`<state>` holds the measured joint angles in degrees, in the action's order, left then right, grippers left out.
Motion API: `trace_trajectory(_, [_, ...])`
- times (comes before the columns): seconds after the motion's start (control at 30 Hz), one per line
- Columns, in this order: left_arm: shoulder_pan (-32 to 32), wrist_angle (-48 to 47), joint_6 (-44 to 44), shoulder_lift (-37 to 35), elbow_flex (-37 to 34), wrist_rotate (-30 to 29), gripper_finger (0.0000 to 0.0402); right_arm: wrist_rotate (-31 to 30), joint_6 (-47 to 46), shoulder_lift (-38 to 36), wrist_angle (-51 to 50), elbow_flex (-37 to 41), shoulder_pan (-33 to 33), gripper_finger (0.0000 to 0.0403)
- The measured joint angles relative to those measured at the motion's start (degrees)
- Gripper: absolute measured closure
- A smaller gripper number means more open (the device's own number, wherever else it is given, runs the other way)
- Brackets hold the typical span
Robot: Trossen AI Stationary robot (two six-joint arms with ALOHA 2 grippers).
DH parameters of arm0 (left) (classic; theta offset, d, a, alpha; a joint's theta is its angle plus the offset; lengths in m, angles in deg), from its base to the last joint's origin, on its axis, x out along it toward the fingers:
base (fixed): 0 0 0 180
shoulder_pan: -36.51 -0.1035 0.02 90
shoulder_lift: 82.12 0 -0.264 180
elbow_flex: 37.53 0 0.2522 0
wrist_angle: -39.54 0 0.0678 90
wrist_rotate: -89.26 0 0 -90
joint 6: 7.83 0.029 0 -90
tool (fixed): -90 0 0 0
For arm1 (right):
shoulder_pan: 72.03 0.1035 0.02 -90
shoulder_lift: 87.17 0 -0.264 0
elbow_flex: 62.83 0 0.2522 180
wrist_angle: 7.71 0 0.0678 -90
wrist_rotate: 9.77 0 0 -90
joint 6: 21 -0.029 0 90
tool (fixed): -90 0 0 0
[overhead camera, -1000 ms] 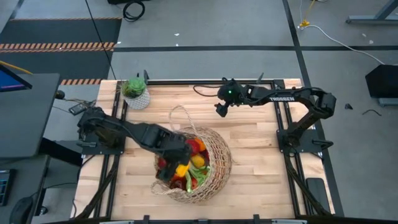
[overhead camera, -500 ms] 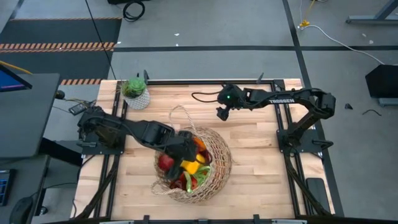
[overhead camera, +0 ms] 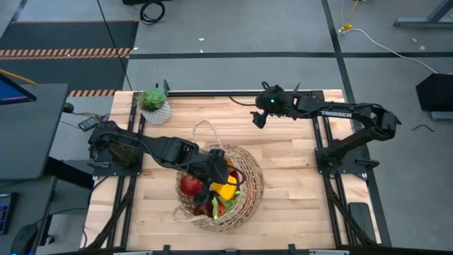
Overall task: Build produce basket
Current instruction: Put the bell pepper into the basket
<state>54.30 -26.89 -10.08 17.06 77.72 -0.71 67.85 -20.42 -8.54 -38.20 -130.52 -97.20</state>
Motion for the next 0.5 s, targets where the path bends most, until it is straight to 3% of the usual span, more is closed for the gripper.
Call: trace_trajectory(0.5, [0.0,5.8,3.2,0.0,0.0,0.0,0.0049,2.1,0.5,-2.3,1.1,6.8,1.5,0.0055])
